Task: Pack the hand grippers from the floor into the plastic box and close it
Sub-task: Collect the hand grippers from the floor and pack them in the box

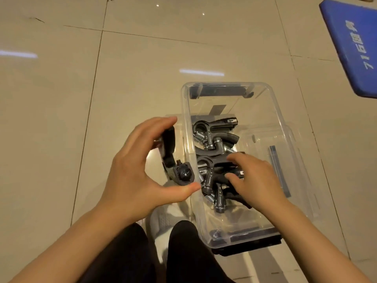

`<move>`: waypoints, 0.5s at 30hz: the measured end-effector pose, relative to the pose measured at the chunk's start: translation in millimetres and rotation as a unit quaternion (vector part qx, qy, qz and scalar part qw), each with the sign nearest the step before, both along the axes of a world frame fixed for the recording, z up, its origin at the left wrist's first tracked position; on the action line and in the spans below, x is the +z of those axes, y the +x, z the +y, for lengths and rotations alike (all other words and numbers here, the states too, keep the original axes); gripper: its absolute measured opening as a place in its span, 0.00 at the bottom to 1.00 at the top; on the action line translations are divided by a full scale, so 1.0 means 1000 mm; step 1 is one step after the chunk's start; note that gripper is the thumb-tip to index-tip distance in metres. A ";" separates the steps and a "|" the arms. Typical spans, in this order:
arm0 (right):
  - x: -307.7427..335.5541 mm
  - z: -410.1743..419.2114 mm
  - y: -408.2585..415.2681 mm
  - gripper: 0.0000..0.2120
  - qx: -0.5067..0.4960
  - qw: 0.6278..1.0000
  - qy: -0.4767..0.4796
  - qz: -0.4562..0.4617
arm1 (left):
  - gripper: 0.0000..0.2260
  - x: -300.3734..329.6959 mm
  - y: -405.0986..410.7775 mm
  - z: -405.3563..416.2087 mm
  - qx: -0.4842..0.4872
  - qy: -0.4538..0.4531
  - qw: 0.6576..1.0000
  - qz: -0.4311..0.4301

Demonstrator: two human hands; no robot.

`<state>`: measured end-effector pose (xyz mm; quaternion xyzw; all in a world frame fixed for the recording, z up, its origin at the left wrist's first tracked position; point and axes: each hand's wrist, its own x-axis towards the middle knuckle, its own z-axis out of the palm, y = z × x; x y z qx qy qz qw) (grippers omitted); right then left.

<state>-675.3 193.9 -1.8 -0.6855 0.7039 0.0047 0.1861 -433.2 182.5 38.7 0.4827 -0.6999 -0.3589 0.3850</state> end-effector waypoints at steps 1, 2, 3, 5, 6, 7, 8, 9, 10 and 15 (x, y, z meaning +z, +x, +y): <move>0.011 -0.001 0.009 0.15 -0.018 0.997 -0.028 -0.071 | 0.38 0.012 0.005 -0.004 0.017 -0.009 0.999 0.026; 0.024 -0.003 0.018 0.13 -0.034 0.988 -0.050 -0.140 | 0.38 0.023 0.010 -0.008 0.036 -0.024 0.998 0.045; 0.037 -0.005 0.027 0.10 -0.053 0.974 -0.070 -0.209 | 0.39 0.034 0.013 -0.013 0.055 -0.043 0.996 0.055; 0.062 -0.011 0.047 0.06 -0.098 0.926 -0.095 -0.352 | 0.41 0.048 0.012 -0.023 0.084 -0.090 0.991 0.050; 0.073 -0.015 0.056 0.07 -0.116 0.896 -0.091 -0.419 | 0.42 0.050 0.008 -0.028 0.094 -0.116 0.988 0.040; 0.081 -0.020 0.064 0.09 -0.132 0.867 -0.079 -0.474 | 0.43 0.049 0.002 -0.032 0.103 -0.141 0.984 0.030; 0.088 -0.027 0.072 0.12 -0.149 0.842 -0.062 -0.515 | 0.43 0.044 -0.004 -0.036 0.112 -0.162 0.980 0.023; 0.094 -0.034 0.078 0.14 -0.166 0.824 -0.046 -0.539 | 0.42 0.037 -0.010 -0.039 0.116 -0.176 0.977 0.021; 0.098 -0.039 0.083 0.16 -0.183 0.811 -0.032 -0.555 | 0.42 0.030 -0.016 -0.041 0.118 -0.185 0.975 0.024; 0.099 -0.052 0.084 0.18 -0.238 0.793 -0.012 -0.560 | 0.36 0.003 -0.029 -0.042 0.093 -0.265 0.960 0.004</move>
